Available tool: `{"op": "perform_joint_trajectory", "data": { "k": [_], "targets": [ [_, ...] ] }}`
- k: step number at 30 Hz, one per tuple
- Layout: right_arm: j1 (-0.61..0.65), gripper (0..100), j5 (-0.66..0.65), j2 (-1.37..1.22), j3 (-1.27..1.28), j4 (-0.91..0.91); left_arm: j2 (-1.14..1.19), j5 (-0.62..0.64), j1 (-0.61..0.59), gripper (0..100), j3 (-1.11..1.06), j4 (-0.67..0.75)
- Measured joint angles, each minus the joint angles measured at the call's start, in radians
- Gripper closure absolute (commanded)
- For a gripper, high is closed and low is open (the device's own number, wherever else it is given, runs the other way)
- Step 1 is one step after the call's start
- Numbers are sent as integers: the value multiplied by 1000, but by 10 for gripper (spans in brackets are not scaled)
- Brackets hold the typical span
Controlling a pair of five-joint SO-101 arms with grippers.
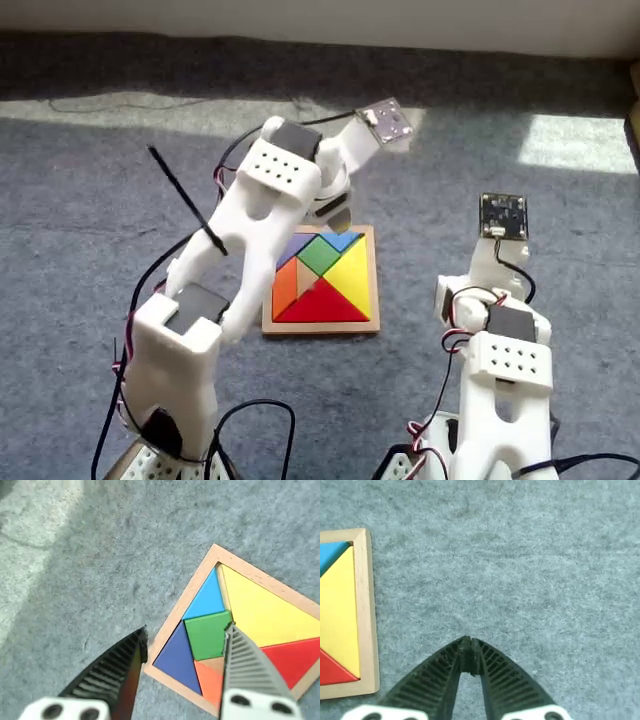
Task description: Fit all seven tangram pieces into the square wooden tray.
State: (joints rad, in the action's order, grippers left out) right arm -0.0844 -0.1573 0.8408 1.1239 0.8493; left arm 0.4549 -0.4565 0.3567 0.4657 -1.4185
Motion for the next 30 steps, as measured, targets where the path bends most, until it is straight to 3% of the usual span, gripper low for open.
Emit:
{"op": "perform_joint_trajectory", "data": {
  "k": [3, 9, 14, 19, 24, 30],
  "targets": [
    [0, 989, 0, 0, 11, -26, -86, 60, -9, 772, 0, -51],
    [0, 989, 0, 0, 23, -46, -282, 115, -5, 999, 0, -157],
    [0, 989, 0, 0, 23, -46, -453, 137, -5, 995, 0, -265],
    [0, 989, 0, 0, 23, -46, -605, 239, -12, 995, -37, -315],
    [0, 989, 0, 60, 23, 14, -829, 264, -15, 995, -242, -313],
    [0, 989, 0, 275, 60, 49, -1160, 344, -80, 995, -586, -166]
  ]
}}
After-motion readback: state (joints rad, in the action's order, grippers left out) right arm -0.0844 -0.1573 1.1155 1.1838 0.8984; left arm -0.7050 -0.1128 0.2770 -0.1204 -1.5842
